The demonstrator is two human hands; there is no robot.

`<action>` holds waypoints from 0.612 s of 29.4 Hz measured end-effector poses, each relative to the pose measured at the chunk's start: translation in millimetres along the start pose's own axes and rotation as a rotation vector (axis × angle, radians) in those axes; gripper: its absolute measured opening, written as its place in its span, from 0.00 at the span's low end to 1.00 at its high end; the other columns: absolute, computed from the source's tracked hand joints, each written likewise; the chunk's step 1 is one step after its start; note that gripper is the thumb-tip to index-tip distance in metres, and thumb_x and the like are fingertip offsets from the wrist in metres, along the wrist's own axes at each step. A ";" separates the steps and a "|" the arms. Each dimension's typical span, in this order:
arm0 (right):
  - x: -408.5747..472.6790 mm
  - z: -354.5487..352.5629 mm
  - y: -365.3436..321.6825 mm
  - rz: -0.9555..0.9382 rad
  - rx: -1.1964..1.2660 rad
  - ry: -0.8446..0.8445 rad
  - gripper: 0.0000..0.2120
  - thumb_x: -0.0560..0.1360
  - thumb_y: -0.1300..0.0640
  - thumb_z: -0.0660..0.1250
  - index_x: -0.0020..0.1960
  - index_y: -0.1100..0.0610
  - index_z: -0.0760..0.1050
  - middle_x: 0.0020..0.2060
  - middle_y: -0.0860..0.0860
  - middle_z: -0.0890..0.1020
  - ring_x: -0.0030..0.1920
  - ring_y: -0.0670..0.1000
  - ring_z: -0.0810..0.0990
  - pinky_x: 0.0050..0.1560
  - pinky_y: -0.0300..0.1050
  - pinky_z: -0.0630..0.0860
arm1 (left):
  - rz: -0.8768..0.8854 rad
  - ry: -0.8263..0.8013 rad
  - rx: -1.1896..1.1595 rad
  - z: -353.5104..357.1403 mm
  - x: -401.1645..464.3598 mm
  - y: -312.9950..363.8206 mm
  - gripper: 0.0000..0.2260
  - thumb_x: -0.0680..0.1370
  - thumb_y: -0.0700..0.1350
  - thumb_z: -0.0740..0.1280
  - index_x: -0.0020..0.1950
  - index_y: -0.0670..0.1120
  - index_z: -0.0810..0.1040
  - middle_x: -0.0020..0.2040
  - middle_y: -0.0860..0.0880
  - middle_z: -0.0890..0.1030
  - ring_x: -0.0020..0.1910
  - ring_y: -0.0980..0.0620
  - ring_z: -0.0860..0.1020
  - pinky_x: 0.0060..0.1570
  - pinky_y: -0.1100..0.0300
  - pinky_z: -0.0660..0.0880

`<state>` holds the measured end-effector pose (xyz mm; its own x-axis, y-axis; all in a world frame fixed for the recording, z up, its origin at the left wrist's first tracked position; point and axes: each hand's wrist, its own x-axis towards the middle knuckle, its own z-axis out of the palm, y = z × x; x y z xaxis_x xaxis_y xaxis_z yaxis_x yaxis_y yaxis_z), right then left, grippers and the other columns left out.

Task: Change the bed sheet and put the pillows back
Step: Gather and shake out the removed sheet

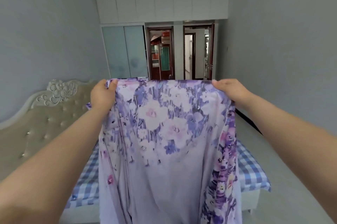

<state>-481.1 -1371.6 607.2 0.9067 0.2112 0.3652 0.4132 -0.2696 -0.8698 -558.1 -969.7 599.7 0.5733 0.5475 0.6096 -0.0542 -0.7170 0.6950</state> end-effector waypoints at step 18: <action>34.8 61.3 8.1 0.522 0.250 0.106 0.17 0.78 0.60 0.62 0.66 0.63 0.71 0.46 0.54 0.78 0.40 0.54 0.75 0.51 0.46 0.76 | -0.326 -0.276 -0.173 48.8 13.2 -5.7 0.12 0.80 0.45 0.62 0.59 0.37 0.71 0.50 0.39 0.75 0.54 0.45 0.74 0.54 0.58 0.70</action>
<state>-451.5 -1308.9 592.6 0.9936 0.0113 -0.1128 -0.1116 -0.0799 -0.9905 -510.3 -979.4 585.2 0.7781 0.5802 0.2409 0.0423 -0.4310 0.9014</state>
